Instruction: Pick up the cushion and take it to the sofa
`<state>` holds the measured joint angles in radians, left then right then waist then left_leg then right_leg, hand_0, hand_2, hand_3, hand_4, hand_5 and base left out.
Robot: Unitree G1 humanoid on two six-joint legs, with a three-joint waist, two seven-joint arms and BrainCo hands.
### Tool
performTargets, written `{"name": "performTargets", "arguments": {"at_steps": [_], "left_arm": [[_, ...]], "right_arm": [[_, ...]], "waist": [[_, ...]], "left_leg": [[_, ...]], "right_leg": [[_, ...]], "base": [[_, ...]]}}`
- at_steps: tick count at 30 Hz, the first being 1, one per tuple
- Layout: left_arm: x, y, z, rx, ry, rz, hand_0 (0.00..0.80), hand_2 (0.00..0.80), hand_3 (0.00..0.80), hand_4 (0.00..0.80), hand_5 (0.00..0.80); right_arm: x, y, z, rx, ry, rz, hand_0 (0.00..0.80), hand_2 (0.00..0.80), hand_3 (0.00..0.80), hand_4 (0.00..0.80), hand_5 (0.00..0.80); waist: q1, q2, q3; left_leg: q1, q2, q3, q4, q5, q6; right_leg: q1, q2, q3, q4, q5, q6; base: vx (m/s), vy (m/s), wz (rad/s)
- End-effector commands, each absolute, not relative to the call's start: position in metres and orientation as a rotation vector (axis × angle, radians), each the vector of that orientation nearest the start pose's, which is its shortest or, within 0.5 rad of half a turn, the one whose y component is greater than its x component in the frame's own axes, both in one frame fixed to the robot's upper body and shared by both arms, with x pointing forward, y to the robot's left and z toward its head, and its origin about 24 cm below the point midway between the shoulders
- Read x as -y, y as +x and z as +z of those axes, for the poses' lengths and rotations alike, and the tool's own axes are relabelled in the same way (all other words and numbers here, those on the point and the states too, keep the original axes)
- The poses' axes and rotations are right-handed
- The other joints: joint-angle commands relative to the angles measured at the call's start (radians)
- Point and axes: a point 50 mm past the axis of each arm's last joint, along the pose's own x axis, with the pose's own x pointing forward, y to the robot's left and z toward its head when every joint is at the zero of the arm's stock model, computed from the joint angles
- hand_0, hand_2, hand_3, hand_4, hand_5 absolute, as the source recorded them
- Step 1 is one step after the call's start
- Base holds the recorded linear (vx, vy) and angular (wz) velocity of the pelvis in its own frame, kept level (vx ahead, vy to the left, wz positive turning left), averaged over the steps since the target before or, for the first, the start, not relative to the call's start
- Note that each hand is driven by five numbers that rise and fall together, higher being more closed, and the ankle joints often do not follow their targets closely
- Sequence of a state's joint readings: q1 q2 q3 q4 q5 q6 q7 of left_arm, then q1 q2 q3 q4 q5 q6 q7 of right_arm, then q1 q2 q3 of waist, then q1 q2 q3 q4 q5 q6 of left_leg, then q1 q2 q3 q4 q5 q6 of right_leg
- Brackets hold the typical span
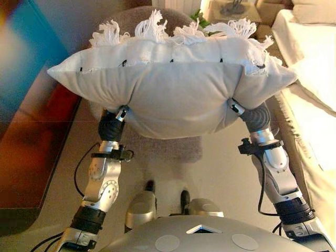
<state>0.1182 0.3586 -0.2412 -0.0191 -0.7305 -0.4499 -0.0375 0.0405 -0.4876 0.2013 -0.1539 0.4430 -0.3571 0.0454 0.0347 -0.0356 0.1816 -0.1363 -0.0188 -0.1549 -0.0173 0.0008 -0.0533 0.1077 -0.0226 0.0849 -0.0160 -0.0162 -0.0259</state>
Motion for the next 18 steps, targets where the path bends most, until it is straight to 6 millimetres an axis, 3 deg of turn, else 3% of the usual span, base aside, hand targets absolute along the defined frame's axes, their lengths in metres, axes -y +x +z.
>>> {"name": "performTargets", "arguments": {"at_steps": [1, 3, 7, 8, 11, 16, 18], "left_arm": [[-0.154, 0.225, 0.114, 0.566, -0.443, -0.312, 0.800, 0.800, 0.800, 0.800, 0.800], [-0.154, 0.232, 0.118, 0.573, -0.437, -0.307, 0.800, 0.800, 0.800, 0.800, 0.800], [-0.146, 0.239, 0.124, 0.593, -0.381, -0.324, 0.800, 0.800, 0.800, 0.800, 0.800], [-0.146, 0.239, 0.123, 0.576, -0.381, -0.322, 0.800, 0.800, 0.800, 0.800, 0.800], [-0.150, 0.241, 0.114, 0.518, -0.360, -0.305, 0.800, 0.800, 0.800, 0.800, 0.800], [-0.153, 0.245, 0.115, 0.508, -0.337, -0.329, 0.800, 0.800, 0.800, 0.800, 0.800], [-0.145, 0.249, 0.116, 0.509, -0.332, -0.345, 0.800, 0.800, 0.800, 0.800, 0.800]], "right_arm": [[0.144, 0.231, 0.142, 0.606, 0.007, 0.474, 0.800, 0.800, 0.800, 0.800, 0.800], [0.148, 0.237, 0.145, 0.619, 0.009, 0.455, 0.800, 0.800, 0.800, 0.800, 0.800], [0.153, 0.242, 0.143, 0.606, 0.036, 0.432, 0.800, 0.800, 0.800, 0.800, 0.800], [0.153, 0.242, 0.141, 0.596, 0.040, 0.419, 0.800, 0.800, 0.800, 0.800, 0.800], [0.146, 0.241, 0.132, 0.550, 0.087, 0.393, 0.800, 0.800, 0.800, 0.800, 0.800], [0.154, 0.242, 0.120, 0.506, 0.069, 0.322, 0.800, 0.800, 0.800, 0.800, 0.800], [0.158, 0.248, 0.118, 0.504, 0.053, 0.279, 0.800, 0.800, 0.800, 0.800, 0.800]], "waist": [[0.038, -0.002, -0.028], [0.028, -0.007, -0.036], [0.025, -0.021, -0.056], [0.029, -0.028, -0.061], [0.027, -0.044, -0.074], [-0.007, -0.029, -0.055], [-0.021, -0.038, -0.046]], "left_leg": [[-0.074, -0.006, 0.032, 0.079, 0.114, -0.009], [-0.034, 0.002, 0.063, 0.077, 0.043, 0.014], [-0.021, -0.001, 0.073, 0.167, -0.048, 0.051], [-0.020, -0.006, 0.075, 0.176, -0.056, 0.059], [0.040, -0.004, 0.109, 0.145, -0.068, 0.083], [0.124, 0.005, 0.124, 0.089, -0.067, 0.067], [0.151, -0.008, 0.120, 0.067, -0.081, 0.070]], "right_leg": [[0.094, -0.001, -0.045, -0.011, -0.082, 0.068], [0.087, -0.023, -0.063, 0.035, -0.111, 0.077], [0.082, -0.037, -0.074, 0.191, -0.196, 0.084], [0.078, -0.039, -0.081, 0.230, -0.193, 0.094], [-0.026, -0.045, -0.115, 0.391, -0.091, 0.142], [-0.078, -0.022, -0.120, 0.196, -0.092, 0.096], [-0.090, -0.024, -0.069, 0.071, -0.024, 0.105]], "base": [[0.282, 0.224, -0.61], [0.322, 0.250, -0.67], [0.369, 0.199, -0.21], [0.365, 0.106, -0.03], [0.303, 0.094, -0.16], [0.260, 0.041, -0.13], [0.185, -0.077, 0.08]]}}
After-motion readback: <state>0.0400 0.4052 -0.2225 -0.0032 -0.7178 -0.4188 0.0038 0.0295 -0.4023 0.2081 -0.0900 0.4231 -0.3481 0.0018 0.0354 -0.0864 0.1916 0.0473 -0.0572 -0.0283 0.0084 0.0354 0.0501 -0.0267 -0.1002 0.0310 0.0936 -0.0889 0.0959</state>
